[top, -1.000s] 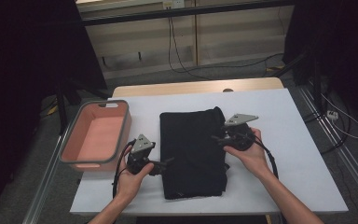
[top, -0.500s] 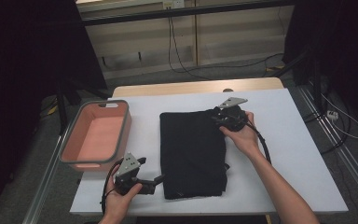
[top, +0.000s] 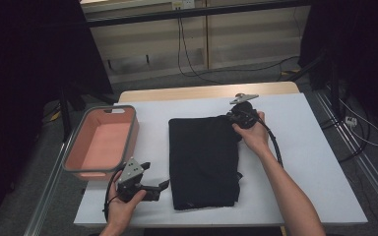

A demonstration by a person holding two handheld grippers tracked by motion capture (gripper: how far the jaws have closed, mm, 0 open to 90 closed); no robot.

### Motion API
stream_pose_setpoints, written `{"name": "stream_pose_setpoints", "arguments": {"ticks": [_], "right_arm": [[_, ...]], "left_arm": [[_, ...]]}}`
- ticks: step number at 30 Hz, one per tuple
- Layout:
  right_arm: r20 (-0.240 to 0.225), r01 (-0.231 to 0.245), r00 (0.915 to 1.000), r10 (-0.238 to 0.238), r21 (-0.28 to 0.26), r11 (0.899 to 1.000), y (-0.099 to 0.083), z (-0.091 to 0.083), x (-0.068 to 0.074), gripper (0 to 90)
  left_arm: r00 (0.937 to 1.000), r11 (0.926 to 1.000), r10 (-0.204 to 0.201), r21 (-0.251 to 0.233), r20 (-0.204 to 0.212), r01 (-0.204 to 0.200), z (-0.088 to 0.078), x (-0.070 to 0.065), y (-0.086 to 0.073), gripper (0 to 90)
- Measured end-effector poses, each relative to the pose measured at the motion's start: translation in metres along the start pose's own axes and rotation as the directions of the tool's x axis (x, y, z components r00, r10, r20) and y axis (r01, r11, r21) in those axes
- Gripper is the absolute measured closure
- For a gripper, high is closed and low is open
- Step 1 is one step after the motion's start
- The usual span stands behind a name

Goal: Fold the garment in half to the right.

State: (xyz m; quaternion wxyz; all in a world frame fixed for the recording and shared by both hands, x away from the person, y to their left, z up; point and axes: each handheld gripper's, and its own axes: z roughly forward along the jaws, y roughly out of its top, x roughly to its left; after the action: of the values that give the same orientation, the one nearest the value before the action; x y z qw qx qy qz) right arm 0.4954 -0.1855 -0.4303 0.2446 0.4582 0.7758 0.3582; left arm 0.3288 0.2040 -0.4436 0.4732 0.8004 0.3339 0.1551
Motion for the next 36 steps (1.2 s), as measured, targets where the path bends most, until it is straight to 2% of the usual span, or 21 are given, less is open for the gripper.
{"name": "stream_pose_setpoints", "arguments": {"ticks": [2,6,10,13,15,17,20,26,30,36], "right_arm": [[-0.008,-0.039,0.9992,0.039,-0.015,0.999,0.001,-0.001,-0.007,85.0],[-0.020,-0.090,0.9957,0.090,-0.028,0.996,0.003,-0.001,-0.021,85.5],[-0.019,-0.101,0.9947,0.101,-0.030,0.994,0.002,0.002,-0.029,85.6],[0.015,-0.096,0.9953,0.096,-0.005,0.995,-0.002,0.006,-0.036,85.5],[0.003,-0.123,0.9924,0.123,-0.001,0.992,-0.006,0.009,-0.040,84.3],[-0.006,-0.129,0.9917,0.129,0.010,0.992,-0.008,0.011,-0.039,77.0],[-0.017,-0.112,0.9935,0.113,0.027,0.993,-0.010,0.011,-0.035,66.1],[-0.046,-0.117,0.9922,0.116,-0.012,0.993,-0.015,-0.005,-0.031,52.7],[-0.082,-0.113,0.9906,0.110,-0.034,0.993,-0.023,-0.017,-0.025,41.9],[-0.102,-0.105,0.9898,0.100,-0.049,0.993,-0.034,-0.028,-0.017,32.5]], "left_arm": [[0.9996,0.9995,-0.027,0.019,-0.005,0.027,0.002,0.003,-0.002,7.5],[0.9999,0.9992,-0.014,0.038,0.004,0.014,0.008,0.002,-0.001,7.4],[0.9997,0.9987,-0.019,0.048,0.016,0.018,0.013,0.000,-0.001,6.6],[0.9999,0.9984,-0.006,0.056,0.013,0.005,0.014,-0.001,-0.001,6.6],[0.9999,0.9981,-0.003,0.062,0.015,0.002,0.014,-0.001,-0.001,6.6],[0.9999,0.9976,0.005,0.068,0.012,-0.006,0.014,-0.001,-0.001,6.6],[0.9999,0.9976,0.001,0.069,0.014,-0.002,0.014,-0.001,-0.001,6.6],[0.9998,0.9974,0.007,0.072,0.017,-0.008,0.014,-0.001,-0.002,6.6],[0.9998,0.9973,0.007,0.072,0.018,-0.008,0.013,-0.001,-0.002,6.6],[0.9999,0.9970,0.007,0.077,0.016,-0.008,0.013,0.000,-0.003,6.6]]}}
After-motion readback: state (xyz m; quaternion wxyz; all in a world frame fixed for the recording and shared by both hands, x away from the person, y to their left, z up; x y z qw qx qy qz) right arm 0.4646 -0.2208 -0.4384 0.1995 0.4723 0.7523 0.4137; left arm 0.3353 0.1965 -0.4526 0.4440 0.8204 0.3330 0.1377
